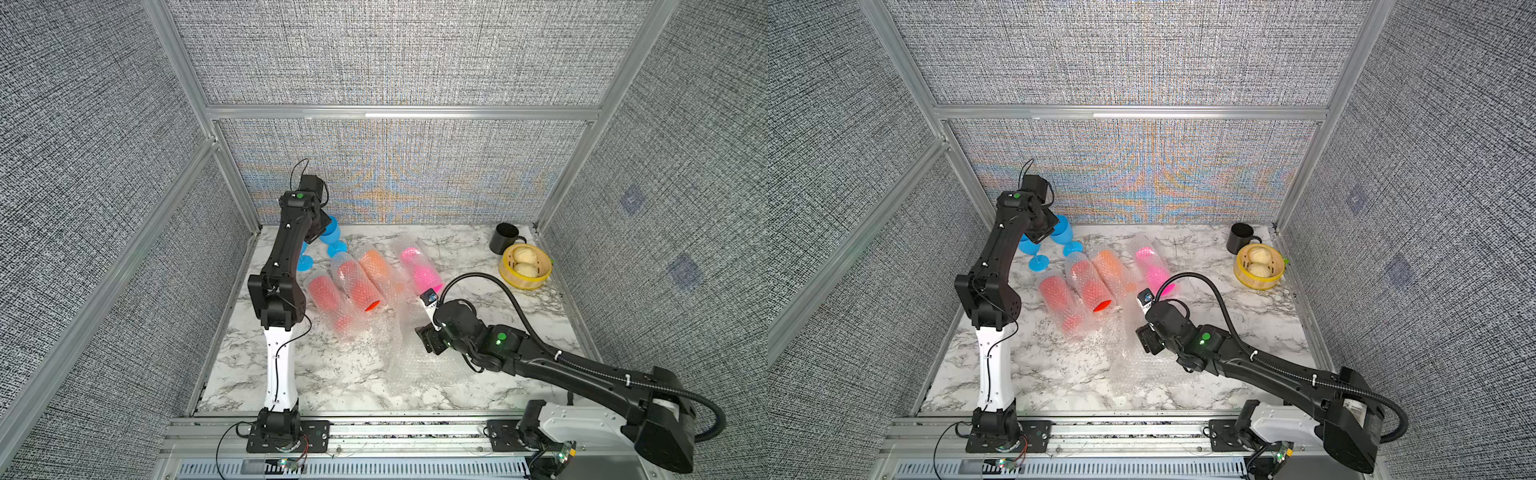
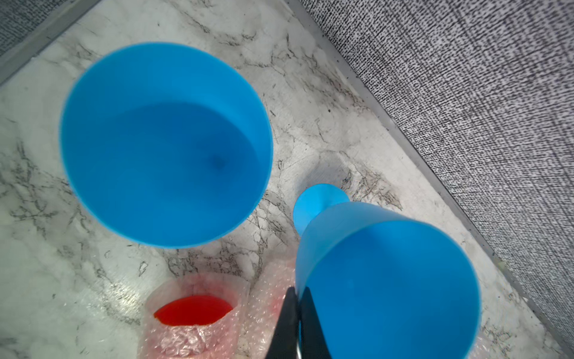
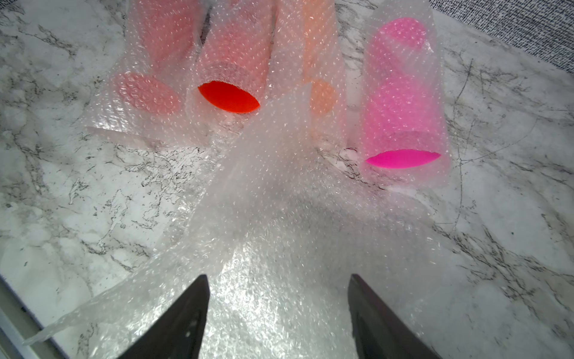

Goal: Unpack wine glasses from bubble wrap
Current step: Place the wine glass at the center of the board.

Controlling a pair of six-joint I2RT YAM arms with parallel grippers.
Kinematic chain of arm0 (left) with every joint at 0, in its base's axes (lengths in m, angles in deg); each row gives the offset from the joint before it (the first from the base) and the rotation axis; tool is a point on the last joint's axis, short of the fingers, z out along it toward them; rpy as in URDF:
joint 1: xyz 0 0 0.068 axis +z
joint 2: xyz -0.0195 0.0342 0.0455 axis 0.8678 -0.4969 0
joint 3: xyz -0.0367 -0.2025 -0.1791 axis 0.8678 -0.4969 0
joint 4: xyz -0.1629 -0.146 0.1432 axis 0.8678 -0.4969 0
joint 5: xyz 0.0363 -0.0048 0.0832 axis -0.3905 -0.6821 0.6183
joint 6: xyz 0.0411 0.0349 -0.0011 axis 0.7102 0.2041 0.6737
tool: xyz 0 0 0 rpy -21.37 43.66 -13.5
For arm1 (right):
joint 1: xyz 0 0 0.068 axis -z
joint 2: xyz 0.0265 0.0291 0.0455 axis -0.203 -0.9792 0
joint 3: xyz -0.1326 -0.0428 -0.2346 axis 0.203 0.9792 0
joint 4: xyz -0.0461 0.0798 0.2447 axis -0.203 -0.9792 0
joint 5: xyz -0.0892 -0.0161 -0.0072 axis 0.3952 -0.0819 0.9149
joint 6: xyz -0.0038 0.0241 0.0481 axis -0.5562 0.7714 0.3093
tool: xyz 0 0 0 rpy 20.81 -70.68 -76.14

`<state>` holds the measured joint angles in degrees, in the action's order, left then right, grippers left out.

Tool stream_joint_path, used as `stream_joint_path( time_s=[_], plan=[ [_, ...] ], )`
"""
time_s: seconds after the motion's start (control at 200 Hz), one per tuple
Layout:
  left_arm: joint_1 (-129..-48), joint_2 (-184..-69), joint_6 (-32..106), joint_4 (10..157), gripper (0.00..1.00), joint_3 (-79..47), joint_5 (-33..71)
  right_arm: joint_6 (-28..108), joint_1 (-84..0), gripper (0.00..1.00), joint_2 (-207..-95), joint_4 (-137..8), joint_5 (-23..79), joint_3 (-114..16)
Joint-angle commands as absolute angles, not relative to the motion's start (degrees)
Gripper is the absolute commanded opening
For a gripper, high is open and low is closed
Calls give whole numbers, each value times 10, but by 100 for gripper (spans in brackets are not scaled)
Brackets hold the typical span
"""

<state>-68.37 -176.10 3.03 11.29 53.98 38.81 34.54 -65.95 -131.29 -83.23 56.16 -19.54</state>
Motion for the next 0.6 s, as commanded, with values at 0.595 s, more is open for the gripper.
stream_joint_path(
  time_s=[0.595],
  plan=[
    [-676,-1785,31,112,7,541,386,368,-647,73,-1305,-840,582,-184]
  ],
)
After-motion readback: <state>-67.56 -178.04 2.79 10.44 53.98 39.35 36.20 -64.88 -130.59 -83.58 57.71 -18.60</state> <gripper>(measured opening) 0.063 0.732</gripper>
